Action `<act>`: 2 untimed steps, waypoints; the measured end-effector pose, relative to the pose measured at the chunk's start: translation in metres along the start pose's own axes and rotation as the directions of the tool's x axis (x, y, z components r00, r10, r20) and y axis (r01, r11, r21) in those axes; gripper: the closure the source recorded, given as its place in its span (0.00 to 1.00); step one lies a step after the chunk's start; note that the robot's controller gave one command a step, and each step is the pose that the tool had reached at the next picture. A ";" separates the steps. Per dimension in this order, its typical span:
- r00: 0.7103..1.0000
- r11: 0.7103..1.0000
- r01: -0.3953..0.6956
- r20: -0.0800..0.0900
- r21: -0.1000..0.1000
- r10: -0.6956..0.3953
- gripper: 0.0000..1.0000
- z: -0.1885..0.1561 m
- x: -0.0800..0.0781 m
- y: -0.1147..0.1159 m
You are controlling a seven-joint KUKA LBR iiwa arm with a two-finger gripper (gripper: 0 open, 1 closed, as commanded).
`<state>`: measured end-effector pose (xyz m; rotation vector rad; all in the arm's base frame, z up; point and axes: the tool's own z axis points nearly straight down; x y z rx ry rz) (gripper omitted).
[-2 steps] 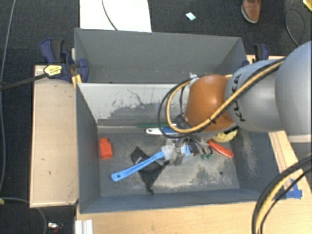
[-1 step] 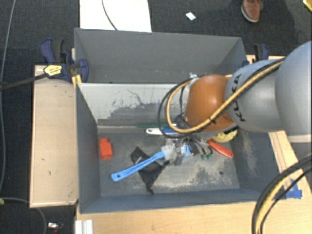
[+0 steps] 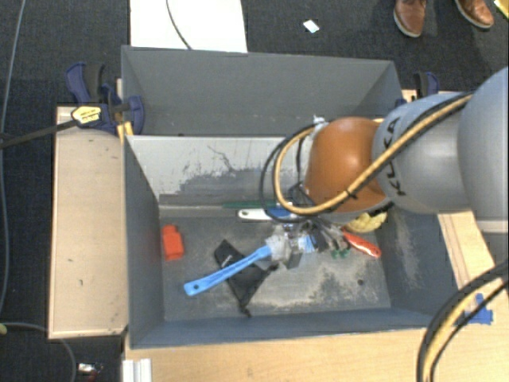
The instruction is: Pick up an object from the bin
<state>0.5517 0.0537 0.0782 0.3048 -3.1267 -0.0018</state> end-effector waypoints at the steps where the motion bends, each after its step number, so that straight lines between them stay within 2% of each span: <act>1: 1.000 1.000 -0.001 0.002 0.000 0.001 1.00 -0.025 -0.001 0.000; 2: 1.000 1.000 -0.002 0.003 0.000 0.002 1.00 -0.043 -0.001 0.000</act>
Offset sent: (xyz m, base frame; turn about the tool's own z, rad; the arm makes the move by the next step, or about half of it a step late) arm 0.0005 0.0004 0.0310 0.0014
